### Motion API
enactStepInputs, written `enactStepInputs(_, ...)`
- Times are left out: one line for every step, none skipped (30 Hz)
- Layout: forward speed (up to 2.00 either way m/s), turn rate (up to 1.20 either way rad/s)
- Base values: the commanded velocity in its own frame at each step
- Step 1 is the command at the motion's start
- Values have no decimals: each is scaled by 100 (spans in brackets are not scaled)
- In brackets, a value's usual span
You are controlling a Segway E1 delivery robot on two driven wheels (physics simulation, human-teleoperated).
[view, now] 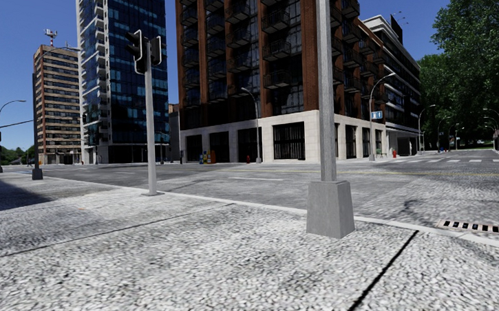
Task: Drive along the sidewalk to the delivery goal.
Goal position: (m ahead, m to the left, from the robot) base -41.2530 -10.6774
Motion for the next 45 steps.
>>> enactStepInputs(0, 0)
enactStepInputs(0, 0)
enactStepInputs(0, 0)
enactStepInputs(0, -7)
enactStepInputs(0, -23)
enactStepInputs(0, -23)
enactStepInputs(0, -41)
enactStepInputs(0, -56)
enactStepInputs(0, -67)
enactStepInputs(0, -80)
enactStepInputs(0, -96)
enactStepInputs(0, -108)
enactStepInputs(0, -120)
enactStepInputs(0, -120)
enactStepInputs(0, -120)
enactStepInputs(0, -120)
enactStepInputs(0, -120)
enactStepInputs(0, -120)
enactStepInputs(0, -120)
enactStepInputs(0, -120)
enactStepInputs(0, -120)
enactStepInputs(0, -120)
enactStepInputs(0, -120)
enactStepInputs(0, -120)
enactStepInputs(0, -120)
enactStepInputs(0, -120)
enactStepInputs(0, -120)
enactStepInputs(0, -120)
enactStepInputs(0, -120)
enactStepInputs(0, -120)
enactStepInputs(0, -120)
enactStepInputs(0, -120)
enactStepInputs(0, -120)
enactStepInputs(0, -120)
enactStepInputs(0, -120)
enactStepInputs(0, -120)
enactStepInputs(0, -120)
enactStepInputs(0, -120)
enactStepInputs(0, -120)
enactStepInputs(0, -120)
enactStepInputs(0, -120)
enactStepInputs(0, -120)
enactStepInputs(0, -120)
enactStepInputs(0, -120)
enactStepInputs(0, -120)
